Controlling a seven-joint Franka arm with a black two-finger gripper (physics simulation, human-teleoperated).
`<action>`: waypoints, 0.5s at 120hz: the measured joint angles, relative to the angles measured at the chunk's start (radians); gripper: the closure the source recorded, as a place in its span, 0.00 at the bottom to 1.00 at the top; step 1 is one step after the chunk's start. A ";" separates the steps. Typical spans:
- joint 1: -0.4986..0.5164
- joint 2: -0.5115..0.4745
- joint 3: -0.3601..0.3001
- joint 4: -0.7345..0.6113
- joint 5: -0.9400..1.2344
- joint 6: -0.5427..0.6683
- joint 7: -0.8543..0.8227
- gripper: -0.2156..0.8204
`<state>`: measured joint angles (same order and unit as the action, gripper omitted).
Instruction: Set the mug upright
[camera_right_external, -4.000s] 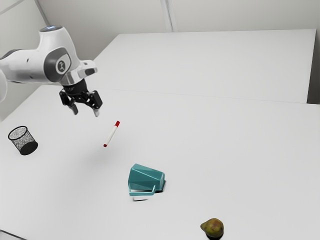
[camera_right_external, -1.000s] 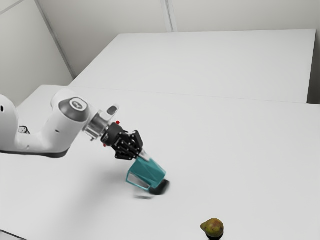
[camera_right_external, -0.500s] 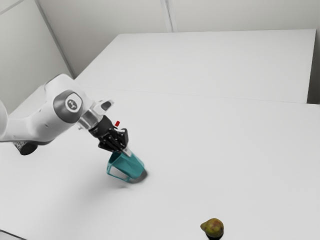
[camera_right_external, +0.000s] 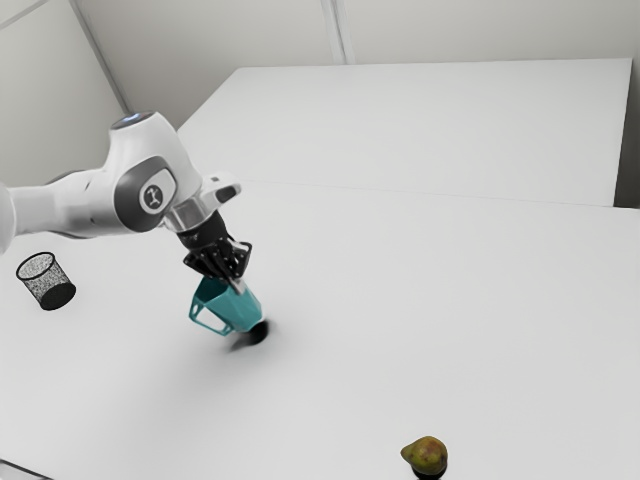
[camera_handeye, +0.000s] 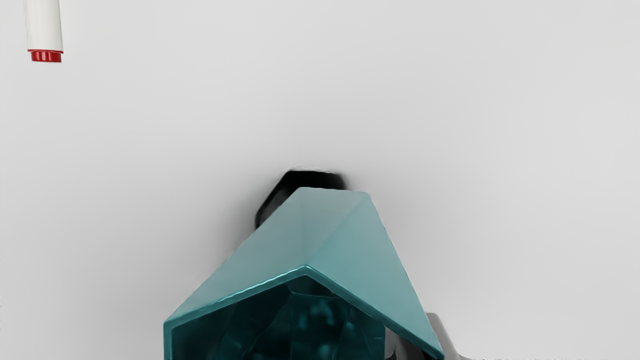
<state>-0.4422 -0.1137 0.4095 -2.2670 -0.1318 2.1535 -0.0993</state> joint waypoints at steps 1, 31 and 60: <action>0.000 0.000 0.000 0.000 0.001 -0.002 -0.003 0.97; 0.005 0.052 0.000 0.049 0.033 -0.049 -0.074 0.97; 0.012 0.090 0.000 0.080 0.046 -0.094 -0.119 0.97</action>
<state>-0.4300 -0.0239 0.4093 -2.1873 -0.0857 2.0595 -0.2178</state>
